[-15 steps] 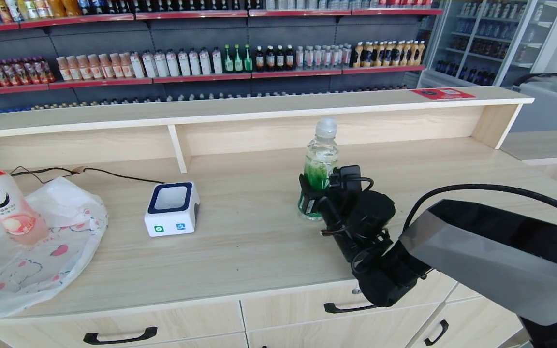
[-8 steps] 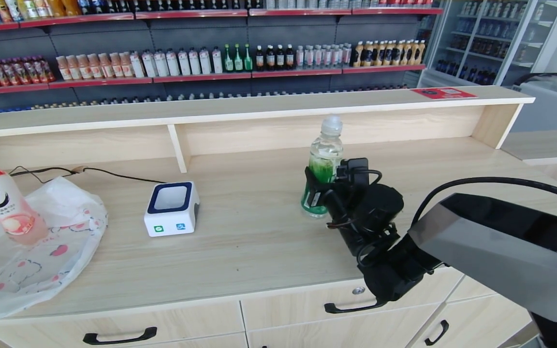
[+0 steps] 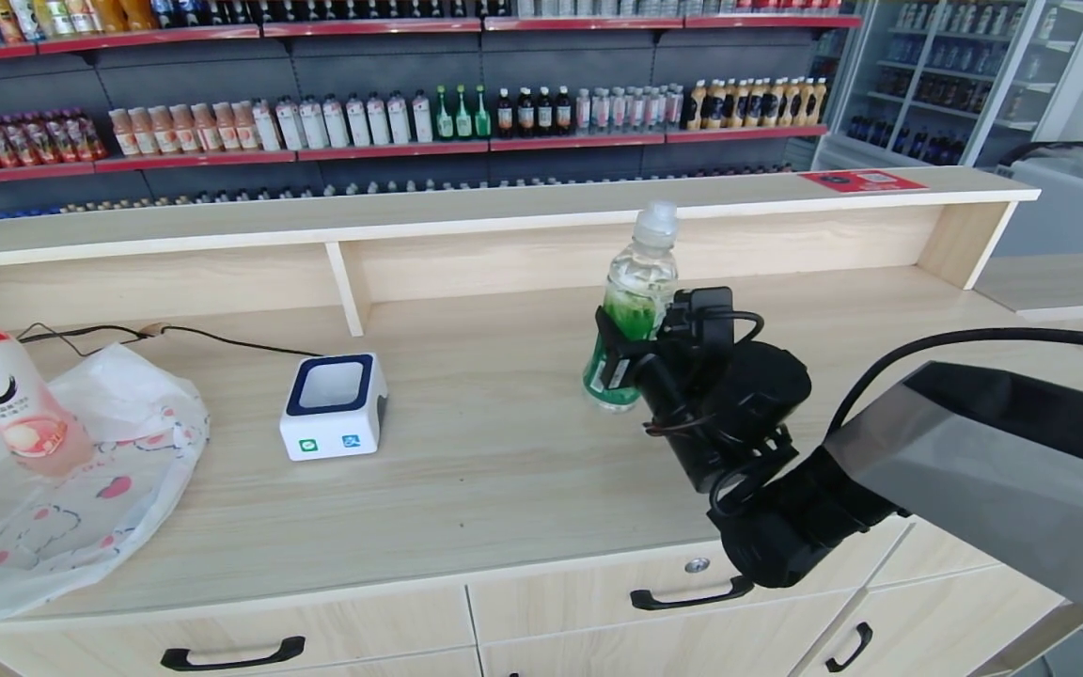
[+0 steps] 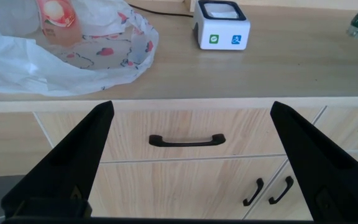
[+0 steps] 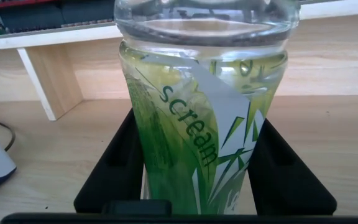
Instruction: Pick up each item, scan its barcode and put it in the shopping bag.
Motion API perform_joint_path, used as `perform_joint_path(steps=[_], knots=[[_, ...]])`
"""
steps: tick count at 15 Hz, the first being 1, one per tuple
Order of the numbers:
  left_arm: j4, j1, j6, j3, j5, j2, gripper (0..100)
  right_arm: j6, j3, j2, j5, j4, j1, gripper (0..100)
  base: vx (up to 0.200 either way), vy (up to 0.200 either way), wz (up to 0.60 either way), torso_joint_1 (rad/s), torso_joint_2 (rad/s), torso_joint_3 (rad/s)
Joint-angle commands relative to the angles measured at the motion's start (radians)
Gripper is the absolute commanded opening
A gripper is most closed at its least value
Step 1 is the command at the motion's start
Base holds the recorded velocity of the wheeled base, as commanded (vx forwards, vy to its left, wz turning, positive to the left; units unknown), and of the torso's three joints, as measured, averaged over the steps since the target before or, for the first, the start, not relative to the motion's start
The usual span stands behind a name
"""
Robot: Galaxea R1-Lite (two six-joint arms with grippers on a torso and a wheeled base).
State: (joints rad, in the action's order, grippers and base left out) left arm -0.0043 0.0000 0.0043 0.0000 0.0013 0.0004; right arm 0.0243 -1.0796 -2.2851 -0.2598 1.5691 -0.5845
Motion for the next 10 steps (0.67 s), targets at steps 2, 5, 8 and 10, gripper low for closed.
perform_joint_path(steps=[2, 5, 8, 10], knots=[[0.0, 0.0, -0.001, 0.0, 0.0, 0.0, 100, 0.0, 0.041, 0.075, 0.001, 0.002, -0.008, 0, 0.0, 0.0, 0.0, 0.0, 0.0, 0.0], [0.001, 0.0, -0.015, 0.0, 0.002, 0.0, 100, 0.011, 0.139, 0.167, -0.004, 0.002, -0.009, 0, 0.0, 0.0, 0.0, 0.0, 0.0, 0.0], [0.001, 0.0, -0.017, 0.0, 0.0, 0.001, 100, 0.014, 0.24, 0.282, -0.004, 0.002, -0.017, 0, 0.0, 0.0, 0.0, 0.0, 0.0, 0.0], [0.001, 0.0, -0.032, 0.0, 0.003, 0.001, 100, 0.014, 0.326, 0.361, -0.004, 0.002, -0.043, 0, 0.0, 0.0, 0.0, 0.0, 0.0, 0.0]])
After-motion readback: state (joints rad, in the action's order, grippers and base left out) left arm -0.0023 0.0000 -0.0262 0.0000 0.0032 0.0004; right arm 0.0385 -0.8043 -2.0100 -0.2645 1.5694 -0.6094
